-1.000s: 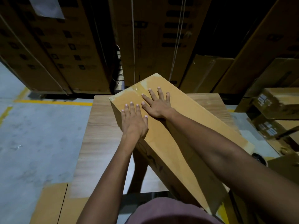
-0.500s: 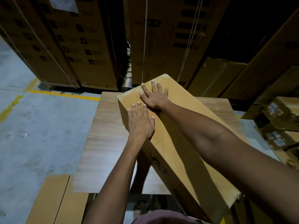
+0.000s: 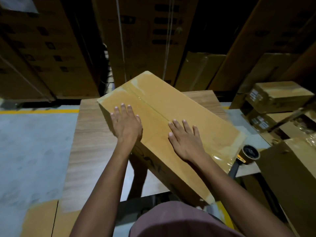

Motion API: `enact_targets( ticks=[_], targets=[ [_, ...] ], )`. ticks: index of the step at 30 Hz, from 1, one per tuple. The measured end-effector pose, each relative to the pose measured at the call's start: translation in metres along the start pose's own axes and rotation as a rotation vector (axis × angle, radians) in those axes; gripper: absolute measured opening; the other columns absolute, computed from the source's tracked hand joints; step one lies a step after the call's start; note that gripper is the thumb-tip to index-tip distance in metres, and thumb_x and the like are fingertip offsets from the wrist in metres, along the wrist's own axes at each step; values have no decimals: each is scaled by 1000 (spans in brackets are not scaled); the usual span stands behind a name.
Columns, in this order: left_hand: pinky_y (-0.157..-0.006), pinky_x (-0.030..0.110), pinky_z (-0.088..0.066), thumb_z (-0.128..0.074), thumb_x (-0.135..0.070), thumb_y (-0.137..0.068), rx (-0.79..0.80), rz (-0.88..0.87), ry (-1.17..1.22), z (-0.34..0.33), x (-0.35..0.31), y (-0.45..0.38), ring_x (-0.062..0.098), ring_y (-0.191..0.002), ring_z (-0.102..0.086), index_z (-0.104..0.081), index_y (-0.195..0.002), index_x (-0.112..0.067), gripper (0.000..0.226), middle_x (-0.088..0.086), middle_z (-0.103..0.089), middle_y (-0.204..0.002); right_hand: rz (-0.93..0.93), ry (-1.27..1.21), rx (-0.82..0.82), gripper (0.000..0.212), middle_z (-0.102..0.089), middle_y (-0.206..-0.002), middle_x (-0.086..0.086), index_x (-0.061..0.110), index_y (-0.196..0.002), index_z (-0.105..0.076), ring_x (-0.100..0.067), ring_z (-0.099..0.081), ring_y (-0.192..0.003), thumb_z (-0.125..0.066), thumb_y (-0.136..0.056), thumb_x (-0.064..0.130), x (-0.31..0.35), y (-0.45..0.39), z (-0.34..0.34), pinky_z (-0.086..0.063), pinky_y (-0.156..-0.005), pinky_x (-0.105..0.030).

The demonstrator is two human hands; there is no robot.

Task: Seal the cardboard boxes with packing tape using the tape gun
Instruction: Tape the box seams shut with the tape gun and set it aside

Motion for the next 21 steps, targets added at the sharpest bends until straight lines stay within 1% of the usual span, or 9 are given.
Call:
enact_targets(
  ticks=[4,7,9,11,13,15,16,19,21],
  targets=[
    [-124,55,1,-15,-36,-109,30,29,-18,-2,-7,-3,38,-155,6,-2,-162,-11,60,12,5,-170,-150,33,3,63,1,-172,17,39,-165,-5,-16,8,-160,-2,-106,60,-39,67,-3,2,-126,-50],
    [-124,56,1,-18,-35,-109,44,43,-24,-3,-8,-3,39,-155,5,-4,-162,-10,60,14,4,-170,-283,76,-18,66,0,-173,15,40,-165,-4,-17,6,-160,4,-103,62,-63,111,-3,-1,-126,-51],
    [-124,57,2,-20,-31,-110,51,53,-26,-1,-12,0,41,-155,4,-4,-162,-7,60,17,4,-169,-384,80,-30,73,-1,-173,13,37,-165,-5,-18,6,-160,7,-98,64,-72,139,-3,2,-126,-52],
    [-124,57,2,-24,-29,-109,54,21,-40,0,-23,9,43,-154,1,-7,-161,-5,59,22,1,-168,-459,89,-27,77,0,-174,11,34,-166,-5,-17,7,-160,7,-97,64,-75,157,-4,10,-123,-53],
    [-124,58,1,-23,-34,-109,27,-140,-73,-1,-52,29,43,-154,-3,-10,-161,-8,60,23,-3,-167,-500,92,-5,74,4,-174,8,31,-166,-2,-17,10,-160,6,-100,64,-75,159,-3,16,-120,-55],
    [-124,58,0,-17,-39,-108,0,-355,-88,-9,-87,61,39,-155,-4,-10,-161,-11,61,19,-5,-168,-511,79,44,76,9,-174,4,24,-166,1,-18,12,-159,0,-103,65,-71,149,-5,16,-120,-59],
    [-124,58,0,-15,-41,-108,5,-437,-83,-14,-103,77,37,-155,-3,-9,-162,-12,61,17,-4,-169,-497,81,61,78,10,-174,1,21,-166,2,-18,13,-159,-2,-103,66,-68,142,-7,15,-121,-59],
    [-125,55,-1,-13,-41,-108,53,-610,-87,-27,-139,111,32,-157,0,-6,-162,-14,61,12,-3,-170,-414,82,70,80,13,-173,-6,16,-166,5,-21,13,-159,-4,-103,65,-59,110,-7,11,-124,-57],
    [-125,55,-1,-14,-39,-109,81,-684,-116,-33,-152,119,29,-157,2,-5,-163,-16,59,9,-1,-171,-348,67,73,79,15,-172,-7,15,-165,7,-22,16,-159,-3,-104,63,-53,83,-6,11,-125,-54]
  ],
)
Point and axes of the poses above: each hand's wrist, its own y-axis away from the middle knuckle, its own z-axis out of the back of the hand, x = y × z, the point moved 9 cm from there along -y, towards the middle knuckle
